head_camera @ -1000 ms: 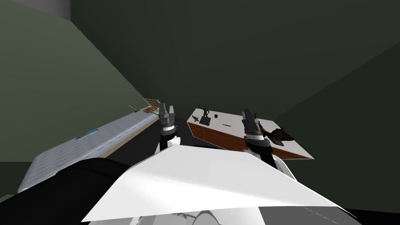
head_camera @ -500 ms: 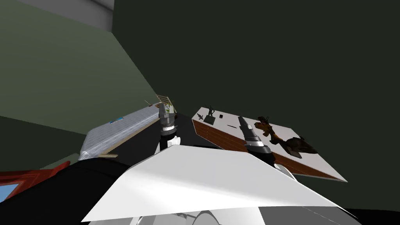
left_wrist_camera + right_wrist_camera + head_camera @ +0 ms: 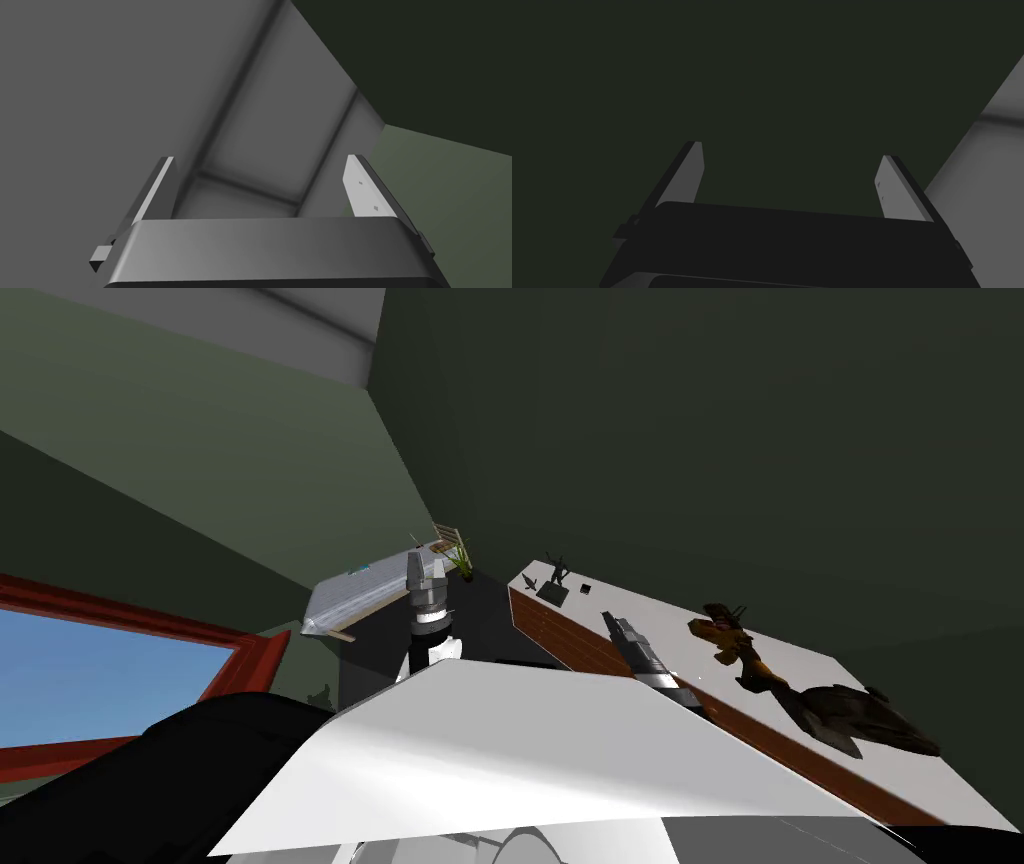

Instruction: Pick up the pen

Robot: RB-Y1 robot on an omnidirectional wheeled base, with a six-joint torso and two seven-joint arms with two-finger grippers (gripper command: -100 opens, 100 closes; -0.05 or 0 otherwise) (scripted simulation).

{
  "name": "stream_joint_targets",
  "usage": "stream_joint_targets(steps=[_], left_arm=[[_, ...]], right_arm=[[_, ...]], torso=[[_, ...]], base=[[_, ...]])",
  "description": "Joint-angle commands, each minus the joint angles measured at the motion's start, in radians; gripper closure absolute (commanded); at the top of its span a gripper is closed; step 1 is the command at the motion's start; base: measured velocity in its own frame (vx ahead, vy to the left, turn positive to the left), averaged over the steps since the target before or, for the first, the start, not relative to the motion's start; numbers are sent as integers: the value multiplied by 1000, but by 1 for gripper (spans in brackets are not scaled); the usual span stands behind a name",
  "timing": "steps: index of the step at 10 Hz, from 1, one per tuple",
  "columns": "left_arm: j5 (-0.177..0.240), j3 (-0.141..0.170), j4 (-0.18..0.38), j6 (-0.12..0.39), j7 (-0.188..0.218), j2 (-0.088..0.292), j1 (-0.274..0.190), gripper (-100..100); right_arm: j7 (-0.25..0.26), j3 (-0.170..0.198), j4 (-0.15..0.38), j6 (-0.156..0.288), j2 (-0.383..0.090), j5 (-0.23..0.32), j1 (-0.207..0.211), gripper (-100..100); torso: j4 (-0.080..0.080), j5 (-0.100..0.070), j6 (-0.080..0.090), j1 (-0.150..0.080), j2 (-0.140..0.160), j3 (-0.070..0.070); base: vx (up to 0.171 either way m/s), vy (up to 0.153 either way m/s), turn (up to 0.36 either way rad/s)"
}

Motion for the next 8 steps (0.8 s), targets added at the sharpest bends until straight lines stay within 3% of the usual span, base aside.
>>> stream_joint_targets(steps=[1,2,4,5,6,7,8], left_arm=[[0,0,0,0,0,0,0,0],[0,0,0,0,0,0,0,0],[0,0,0,0,0,0,0,0],[0,0,0,0,0,0,0,0],[0,0,0,0,0,0,0,0],[0,0,0,0,0,0,0,0],[0,0,0,0,0,0,0,0]], right_arm=[[20,0,45,4,-15,35,50,-100],[20,0,45,4,-15,35,62,-100],[43,4,106,8,-37,84,138,-100],[43,4,114,8,-37,84,141,-100],[53,7,152,10,-49,107,180,-100],[53,7,152,10,-49,107,180,-100],[61,10,187,11,-63,131,217,-100]], torso=[[0,0,0,0,0,0],[0,0,0,0,0,0],[0,0,0,-1,-1,0],[0,0,1,-1,1,0],[0,0,1,-1,0,0],[0,0,0,-1,-1,0],[0,0,1,-2,-2,-1]], base=[[-72,33,357],[-60,22,270],[-73,27,422],[-61,23,295],[-51,30,435],[-33,17,187],[-26,28,378]])
